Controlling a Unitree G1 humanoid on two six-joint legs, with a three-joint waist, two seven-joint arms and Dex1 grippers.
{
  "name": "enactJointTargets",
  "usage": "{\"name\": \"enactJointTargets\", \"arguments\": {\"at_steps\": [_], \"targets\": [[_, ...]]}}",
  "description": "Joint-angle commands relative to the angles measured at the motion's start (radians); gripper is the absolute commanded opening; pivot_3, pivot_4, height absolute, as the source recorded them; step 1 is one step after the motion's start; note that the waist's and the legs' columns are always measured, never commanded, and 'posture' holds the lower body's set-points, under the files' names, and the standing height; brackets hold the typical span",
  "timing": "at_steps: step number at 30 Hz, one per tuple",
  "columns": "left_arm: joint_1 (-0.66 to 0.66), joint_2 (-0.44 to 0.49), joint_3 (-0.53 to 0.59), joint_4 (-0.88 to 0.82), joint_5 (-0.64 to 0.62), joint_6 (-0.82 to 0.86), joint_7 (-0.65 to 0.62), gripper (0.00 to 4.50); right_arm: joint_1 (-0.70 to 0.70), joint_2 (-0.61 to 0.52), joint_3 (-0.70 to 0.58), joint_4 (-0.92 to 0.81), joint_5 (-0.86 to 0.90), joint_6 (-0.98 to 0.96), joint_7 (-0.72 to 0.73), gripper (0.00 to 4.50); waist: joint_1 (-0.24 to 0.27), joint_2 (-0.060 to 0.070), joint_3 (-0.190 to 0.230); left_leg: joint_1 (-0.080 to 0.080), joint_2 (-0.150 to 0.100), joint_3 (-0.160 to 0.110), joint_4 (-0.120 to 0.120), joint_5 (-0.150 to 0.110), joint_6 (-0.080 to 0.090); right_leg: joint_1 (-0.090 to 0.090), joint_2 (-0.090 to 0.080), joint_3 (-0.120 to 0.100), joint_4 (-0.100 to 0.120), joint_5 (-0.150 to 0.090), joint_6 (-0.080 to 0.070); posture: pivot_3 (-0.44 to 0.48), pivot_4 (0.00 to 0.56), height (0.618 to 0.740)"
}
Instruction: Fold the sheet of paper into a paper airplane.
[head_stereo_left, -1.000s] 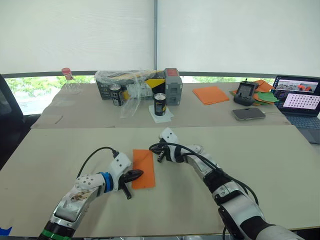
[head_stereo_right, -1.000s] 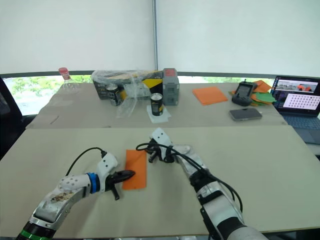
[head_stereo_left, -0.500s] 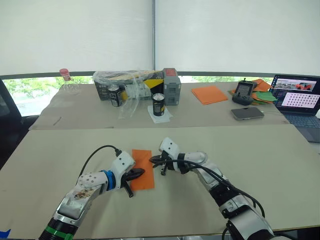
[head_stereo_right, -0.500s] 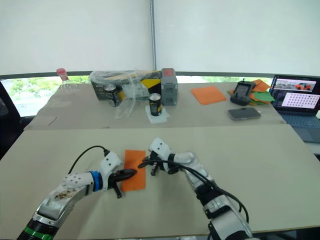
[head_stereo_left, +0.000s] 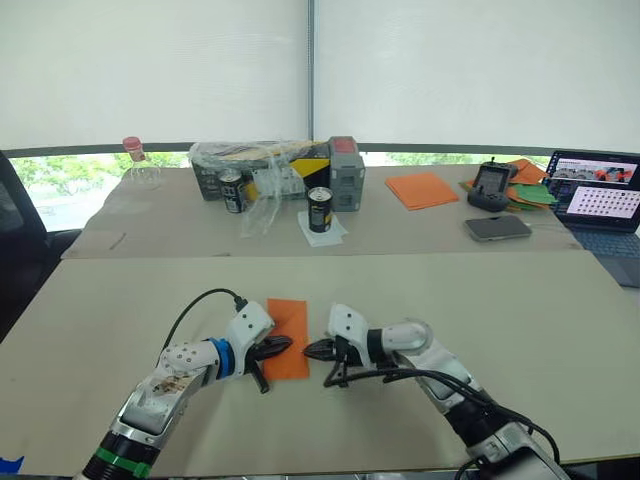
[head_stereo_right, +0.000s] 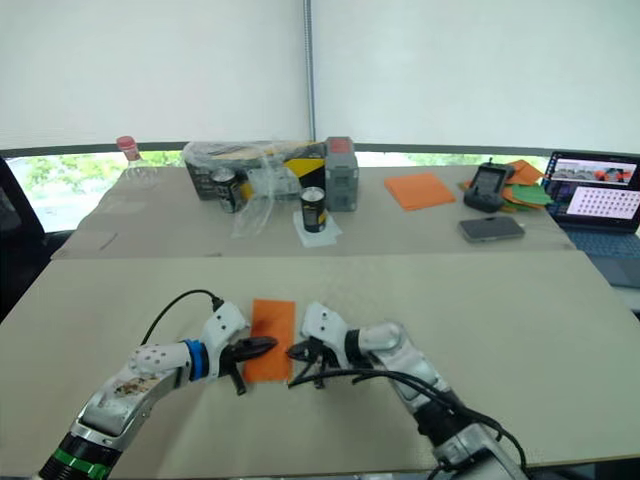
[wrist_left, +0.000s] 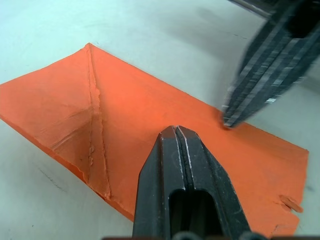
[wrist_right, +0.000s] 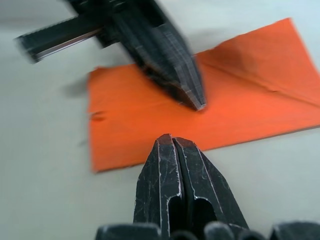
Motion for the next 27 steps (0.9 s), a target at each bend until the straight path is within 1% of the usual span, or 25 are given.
{"name": "enactJointTargets", "arguments": {"at_steps": [1,10,19,22,27], "targets": [[0.011,0.007,-0.019,0.025,0.017,0.019,-0.010,0.00,0.065,-0.030,0.077,0.020,-0.019,0.055,0.053,0.03,0.003,0.000,0.000,0.000,0.000,0.000,0.000,0.000,0.000,0.000,0.000,0.000,0.000,0.000,0.000,0.000,0.150,0.740],[0.009,0.015,-0.022,0.020,0.012,0.033,-0.029,0.00,0.133,-0.051,0.136,-0.073,-0.024,0.110,0.081,0.03,0.006,-0.001,-0.001,0.001,0.000,0.000,-0.001,0.000,0.000,0.001,0.000,0.000,-0.001,0.000,0.000,0.000,0.150,0.740],[0.001,0.025,-0.029,0.036,0.018,0.029,-0.056,0.00,0.167,-0.114,0.165,-0.182,-0.013,0.183,0.095,0.03,0.010,0.000,-0.002,0.001,0.001,-0.001,-0.002,0.000,0.000,0.003,0.001,-0.001,-0.006,0.000,0.000,0.000,0.150,0.740],[-0.010,0.018,-0.033,0.048,0.021,0.022,-0.058,0.00,0.163,-0.143,0.144,-0.220,0.002,0.205,0.095,0.03,0.011,0.000,-0.002,0.005,0.001,-0.001,-0.003,-0.001,0.002,0.009,0.001,-0.002,-0.010,-0.001,0.000,0.000,0.150,0.740],[-0.017,0.008,-0.031,0.061,0.023,0.012,-0.050,0.00,0.131,-0.179,0.031,-0.305,0.092,0.280,0.093,0.03,0.017,0.000,-0.002,0.006,-0.001,-0.002,-0.003,-0.002,0.003,0.013,-0.001,-0.003,-0.013,-0.001,0.000,0.000,0.150,0.740]]}}
